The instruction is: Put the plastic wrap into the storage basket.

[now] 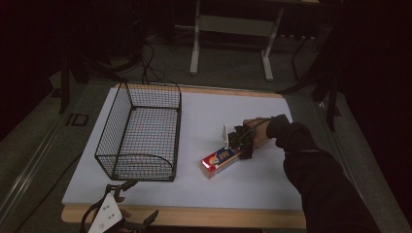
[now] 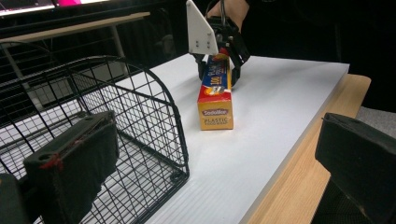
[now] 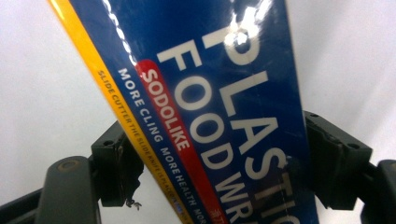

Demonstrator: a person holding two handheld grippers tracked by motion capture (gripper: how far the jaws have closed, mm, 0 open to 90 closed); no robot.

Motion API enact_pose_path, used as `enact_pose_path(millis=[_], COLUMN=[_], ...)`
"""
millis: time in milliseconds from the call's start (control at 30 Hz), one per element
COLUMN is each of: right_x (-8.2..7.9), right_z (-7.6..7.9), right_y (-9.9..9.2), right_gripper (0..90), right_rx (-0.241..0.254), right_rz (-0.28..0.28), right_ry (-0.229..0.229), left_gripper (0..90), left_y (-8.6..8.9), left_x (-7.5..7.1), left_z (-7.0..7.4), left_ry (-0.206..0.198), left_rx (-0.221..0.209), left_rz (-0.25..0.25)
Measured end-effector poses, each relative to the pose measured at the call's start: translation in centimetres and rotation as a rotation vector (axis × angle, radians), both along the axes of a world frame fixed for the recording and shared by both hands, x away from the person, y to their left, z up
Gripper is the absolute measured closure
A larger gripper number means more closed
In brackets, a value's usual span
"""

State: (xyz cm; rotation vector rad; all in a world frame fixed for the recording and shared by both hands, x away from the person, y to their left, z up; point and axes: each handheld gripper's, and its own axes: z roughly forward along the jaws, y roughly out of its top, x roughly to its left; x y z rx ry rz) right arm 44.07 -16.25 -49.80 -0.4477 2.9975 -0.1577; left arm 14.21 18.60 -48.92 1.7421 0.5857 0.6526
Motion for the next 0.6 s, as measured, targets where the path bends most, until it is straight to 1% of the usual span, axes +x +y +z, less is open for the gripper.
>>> enact_pose_path(millis=[100, 233, 333, 367, 433, 500, 533, 600], right_x=[0.1, 0.2, -0.1, -0.3, -0.5, -0.7, -0.9, -1.1], right_z=[-0.1, -0.3, -0.1, 0.0, 0.0, 0.1, 0.1, 0.3], right_y=[0.1, 0.4, 0.5, 0.5, 0.5, 0.4, 0.4, 0.4], right_gripper=[25.9, 28.7, 32.6, 33.1, 33.3, 33.8, 34.1, 34.8], right_rx=[-0.015, -0.041, -0.066, -0.073, -0.085, -0.084, -0.093, -0.098], right_rz=[0.017, 0.057, 0.094, 0.112, 0.117, 0.113, 0.115, 0.107], right_ry=[0.009, 0.015, 0.000, -0.012, -0.023, -0.033, -0.038, -0.025], left_gripper=[0.1, 0.1, 0.1, 0.1, 0.1, 0.1, 0.1, 0.1], left_y=[0.0, 0.0, 0.0, 0.0, 0.0, 0.0, 0.0, -0.1], left_x=[0.0, -0.1, 0.0, 0.0, 0.0, -0.1, -0.1, -0.1], left_z=[0.0, 0.0, 0.0, 0.0, 0.0, 0.0, 0.0, 0.0], left_ry=[0.001, 0.000, 0.000, 0.000, 0.000, -0.002, -0.002, -0.003], left_rx=[0.002, 0.002, 0.001, 0.001, 0.003, 0.005, 0.005, 0.005], left_rz=[-0.001, -0.001, 0.001, 0.001, 0.000, -0.002, -0.002, -0.002])
